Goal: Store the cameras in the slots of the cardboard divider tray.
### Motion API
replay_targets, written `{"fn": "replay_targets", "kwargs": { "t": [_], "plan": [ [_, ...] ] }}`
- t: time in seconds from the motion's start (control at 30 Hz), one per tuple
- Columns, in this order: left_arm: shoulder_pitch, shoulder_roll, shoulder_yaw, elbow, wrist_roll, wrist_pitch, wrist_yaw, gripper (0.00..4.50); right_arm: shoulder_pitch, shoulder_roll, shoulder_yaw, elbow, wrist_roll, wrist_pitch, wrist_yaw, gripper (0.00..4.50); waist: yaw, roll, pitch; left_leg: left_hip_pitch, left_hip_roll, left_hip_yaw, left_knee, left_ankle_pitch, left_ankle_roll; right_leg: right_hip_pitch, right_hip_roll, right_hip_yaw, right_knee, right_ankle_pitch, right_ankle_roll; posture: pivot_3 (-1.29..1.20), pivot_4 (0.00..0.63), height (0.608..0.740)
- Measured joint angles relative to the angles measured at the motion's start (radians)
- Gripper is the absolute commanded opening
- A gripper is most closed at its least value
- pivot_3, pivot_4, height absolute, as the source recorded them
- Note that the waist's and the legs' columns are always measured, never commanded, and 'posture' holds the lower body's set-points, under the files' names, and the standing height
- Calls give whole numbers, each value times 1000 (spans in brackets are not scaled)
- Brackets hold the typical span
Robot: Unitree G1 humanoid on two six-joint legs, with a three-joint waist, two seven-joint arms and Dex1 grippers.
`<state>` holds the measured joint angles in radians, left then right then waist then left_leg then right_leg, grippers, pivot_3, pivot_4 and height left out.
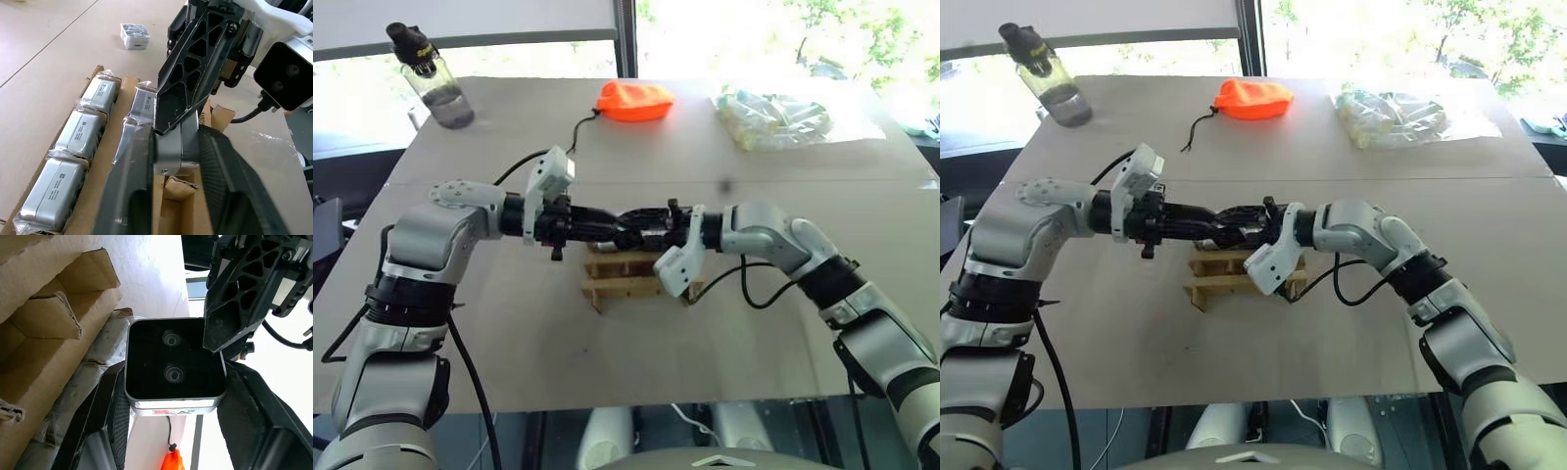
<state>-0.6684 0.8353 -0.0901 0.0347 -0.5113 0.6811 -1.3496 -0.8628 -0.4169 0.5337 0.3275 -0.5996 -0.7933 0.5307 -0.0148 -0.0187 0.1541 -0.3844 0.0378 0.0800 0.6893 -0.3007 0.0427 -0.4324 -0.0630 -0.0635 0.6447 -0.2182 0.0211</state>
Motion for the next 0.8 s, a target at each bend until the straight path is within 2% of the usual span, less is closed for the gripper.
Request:
{"fn": "replay_targets", "kwargs": {
  "t": [0.2,0.27,0.37,0.57,0.8],
  "plan": [
    [5,0,0,-1,3,-10,-4,652,0,1,0,0,5,1,10,1937,0,0,0,0,0,0,0,0,0,0,0,0,0,0,0,0,150,726],
    [5,0,0,-1,6,-12,-7,652,0,1,0,-1,6,2,12,2983,0,0,0,0,0,0,0,0,0,0,0,0,0,0,0,0,150,726],
    [6,-1,-14,-1,8,-12,-24,652,3,-1,0,-13,9,10,18,4267,0,0,0,0,0,0,0,0,0,0,0,0,0,0,0,0,150,726],
    [5,-6,-23,23,20,-44,-33,652,50,-14,-16,-53,57,70,33,4302,2,0,0,0,0,0,0,0,0,0,0,0,0,0,0,0,150,726],
    [1,-3,-12,35,19,-86,-48,652,255,-119,-88,-321,303,259,193,4302,4,0,0,-1,0,-2,0,0,0,0,0,-1,-1,0,0,0,150,726]
  ]
}}
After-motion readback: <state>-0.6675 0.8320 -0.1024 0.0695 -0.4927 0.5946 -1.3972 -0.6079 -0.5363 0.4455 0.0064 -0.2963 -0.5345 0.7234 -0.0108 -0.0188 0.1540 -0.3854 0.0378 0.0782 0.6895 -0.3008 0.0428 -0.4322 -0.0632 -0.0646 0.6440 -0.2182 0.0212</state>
